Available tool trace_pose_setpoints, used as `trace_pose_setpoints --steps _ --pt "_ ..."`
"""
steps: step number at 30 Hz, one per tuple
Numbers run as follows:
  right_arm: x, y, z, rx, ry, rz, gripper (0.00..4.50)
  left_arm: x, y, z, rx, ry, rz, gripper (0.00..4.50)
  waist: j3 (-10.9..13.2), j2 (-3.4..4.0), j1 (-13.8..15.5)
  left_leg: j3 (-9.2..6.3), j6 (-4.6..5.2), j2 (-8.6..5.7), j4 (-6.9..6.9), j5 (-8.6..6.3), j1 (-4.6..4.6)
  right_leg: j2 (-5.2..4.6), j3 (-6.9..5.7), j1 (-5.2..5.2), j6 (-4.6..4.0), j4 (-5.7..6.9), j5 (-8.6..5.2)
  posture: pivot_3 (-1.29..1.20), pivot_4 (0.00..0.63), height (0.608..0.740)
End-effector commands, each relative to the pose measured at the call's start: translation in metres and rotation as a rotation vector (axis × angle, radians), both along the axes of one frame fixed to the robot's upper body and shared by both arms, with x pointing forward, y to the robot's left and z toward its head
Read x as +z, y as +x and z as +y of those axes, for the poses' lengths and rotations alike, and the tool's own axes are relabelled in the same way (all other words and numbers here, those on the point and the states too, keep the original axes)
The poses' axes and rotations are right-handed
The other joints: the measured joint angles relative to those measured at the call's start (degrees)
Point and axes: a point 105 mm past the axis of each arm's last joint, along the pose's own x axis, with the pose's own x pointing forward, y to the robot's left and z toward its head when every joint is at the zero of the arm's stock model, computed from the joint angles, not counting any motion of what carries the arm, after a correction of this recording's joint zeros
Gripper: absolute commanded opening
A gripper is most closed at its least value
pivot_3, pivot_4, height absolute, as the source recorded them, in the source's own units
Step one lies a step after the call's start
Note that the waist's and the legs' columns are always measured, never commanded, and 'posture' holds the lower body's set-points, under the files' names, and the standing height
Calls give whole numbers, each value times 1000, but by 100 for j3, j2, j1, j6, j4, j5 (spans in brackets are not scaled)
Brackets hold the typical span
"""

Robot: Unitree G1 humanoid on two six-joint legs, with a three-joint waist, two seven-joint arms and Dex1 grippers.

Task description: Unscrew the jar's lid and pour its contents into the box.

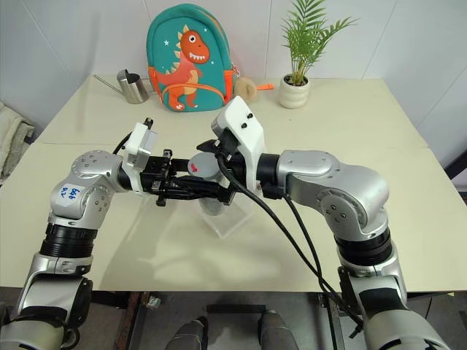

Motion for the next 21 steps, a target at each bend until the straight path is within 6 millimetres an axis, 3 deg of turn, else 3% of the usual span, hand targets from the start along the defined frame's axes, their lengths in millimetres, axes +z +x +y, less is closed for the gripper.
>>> trace_pose_setpoints --steps 1,21 --pt "9 -4 -2 14 10 -54 4479 10 -6 -1 -16 -13 -49 2009 0 0 -2 0 0 0 0 0 0 0 0 0 0 0 0 0 150 740" --pt "16 -8 -17 26 -18 -74 4479 9 -3 0 -2 -15 -47 2009 0 0 2 0 0 0 0 0 0 0 0 -1 0 0 0 0 150 740"
